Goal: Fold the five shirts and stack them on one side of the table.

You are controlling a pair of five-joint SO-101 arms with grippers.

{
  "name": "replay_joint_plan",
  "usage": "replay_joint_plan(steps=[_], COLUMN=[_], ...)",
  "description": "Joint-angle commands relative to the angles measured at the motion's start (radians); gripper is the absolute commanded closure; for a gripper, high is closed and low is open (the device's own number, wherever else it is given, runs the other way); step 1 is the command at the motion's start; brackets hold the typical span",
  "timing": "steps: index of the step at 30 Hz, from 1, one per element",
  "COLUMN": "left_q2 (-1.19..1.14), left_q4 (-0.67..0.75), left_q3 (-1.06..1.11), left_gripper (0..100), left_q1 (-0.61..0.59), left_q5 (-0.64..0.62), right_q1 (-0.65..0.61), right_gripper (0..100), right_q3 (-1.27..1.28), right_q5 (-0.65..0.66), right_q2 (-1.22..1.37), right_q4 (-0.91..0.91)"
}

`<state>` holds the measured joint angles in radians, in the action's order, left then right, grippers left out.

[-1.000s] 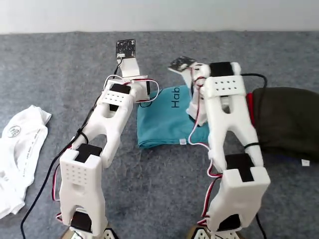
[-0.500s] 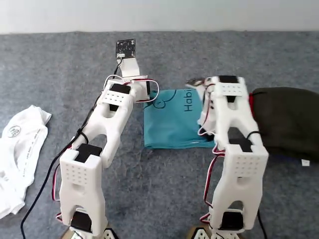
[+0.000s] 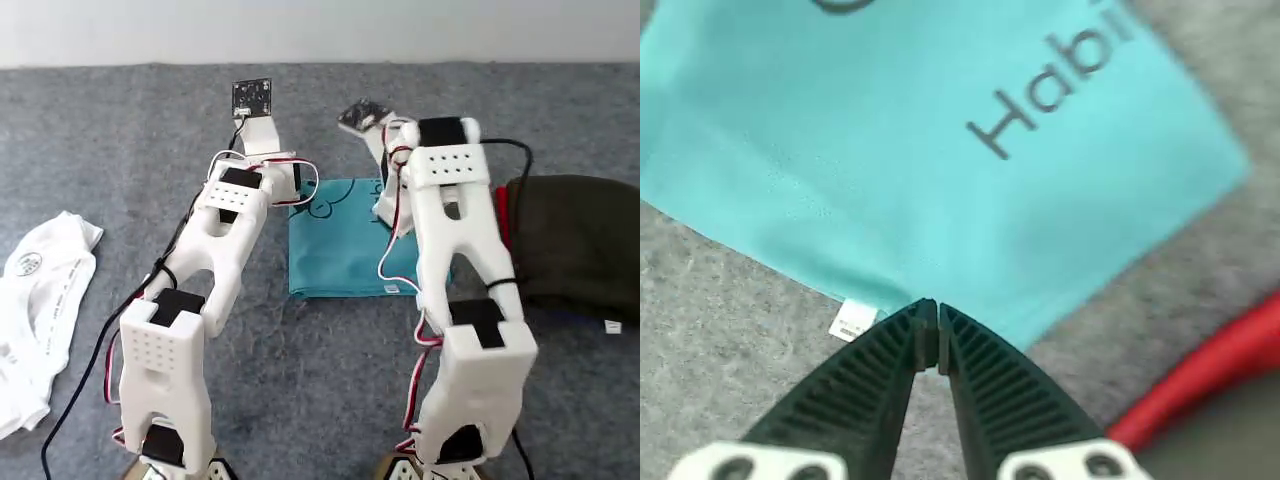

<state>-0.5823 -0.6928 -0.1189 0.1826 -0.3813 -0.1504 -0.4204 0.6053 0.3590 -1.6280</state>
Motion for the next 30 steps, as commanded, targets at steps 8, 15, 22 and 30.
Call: replay_joint_plan(steps=[8,15,22,30], left_q2=[0.371,0.207,-0.094,-0.176], left_q4=[-0.258,-0.258,-0.261,-0.305], left_q3=[-0.064,-0.042,-0.255,-0.378], left_gripper=[99,99,99,99], left_q1=[0.048,0.164,0.06,0.04], left_q5=[-0.002,-0.002,-0.008,-0.006], right_q1=[0.133,0.225,0.208,0.213], right_gripper=[98.7,98.7,98.7,98.7], right_q3=[-0.032,0.02,0.129,0.146], right_q5=[-0.008,-0.009,-0.011,-0.011], right_q2=[-0.185,-0.211,-0.208,-0.208], right_q4=[-0.168,-0.165,-0.162,-0.16])
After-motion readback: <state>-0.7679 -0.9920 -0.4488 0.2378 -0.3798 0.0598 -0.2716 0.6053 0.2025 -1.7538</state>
